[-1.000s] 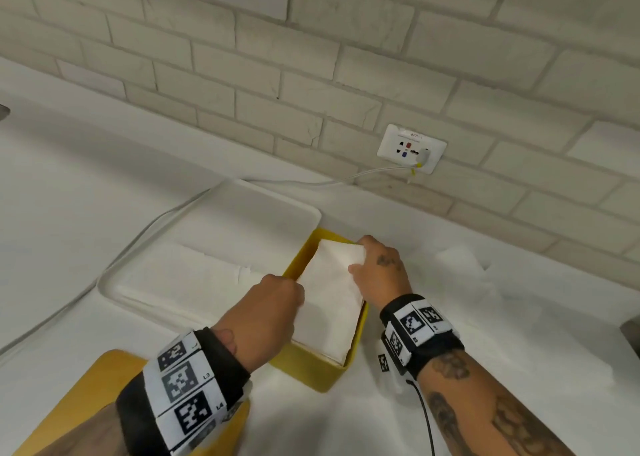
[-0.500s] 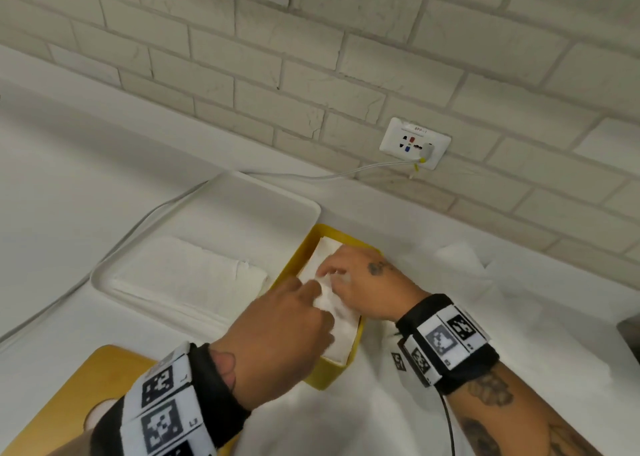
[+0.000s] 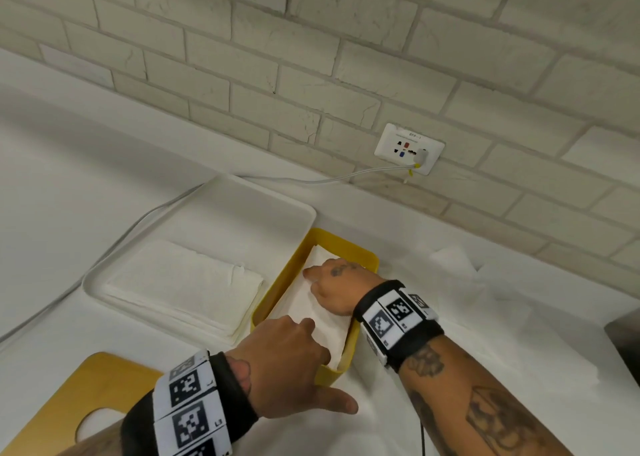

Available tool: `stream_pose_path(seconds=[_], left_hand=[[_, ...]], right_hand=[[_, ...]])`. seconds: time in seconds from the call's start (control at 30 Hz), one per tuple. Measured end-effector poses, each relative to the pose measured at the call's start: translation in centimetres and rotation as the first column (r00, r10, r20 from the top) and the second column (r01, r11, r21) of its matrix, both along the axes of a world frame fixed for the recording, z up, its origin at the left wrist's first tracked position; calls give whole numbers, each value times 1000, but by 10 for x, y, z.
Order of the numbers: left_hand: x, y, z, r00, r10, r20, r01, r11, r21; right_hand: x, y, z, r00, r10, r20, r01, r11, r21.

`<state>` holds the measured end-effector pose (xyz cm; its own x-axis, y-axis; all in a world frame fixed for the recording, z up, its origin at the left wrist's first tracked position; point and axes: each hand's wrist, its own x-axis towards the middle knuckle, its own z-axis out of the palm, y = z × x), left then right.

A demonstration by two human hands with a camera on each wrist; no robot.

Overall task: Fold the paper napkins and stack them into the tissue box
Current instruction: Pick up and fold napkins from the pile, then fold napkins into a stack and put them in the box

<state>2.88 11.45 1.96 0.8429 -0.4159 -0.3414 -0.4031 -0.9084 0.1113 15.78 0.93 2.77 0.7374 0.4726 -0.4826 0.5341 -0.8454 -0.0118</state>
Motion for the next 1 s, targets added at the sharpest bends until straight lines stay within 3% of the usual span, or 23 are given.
stream_pose_path(seconds=[0.43,0.8,1.0], left_hand=[[-5,-2,14,994,68,-86,-65,997,31],[-3,-7,17,992,68,-107,-64,997,41],[-6,-2,8,996,85,-37,-85,996,-3]], right_hand=[[16,12,-11,974,-204,103,210,976,-52],[33,12,-18,978,-208,-18,206,975,-88],[15,-1,-1,989,-148,17,148,989,-5]])
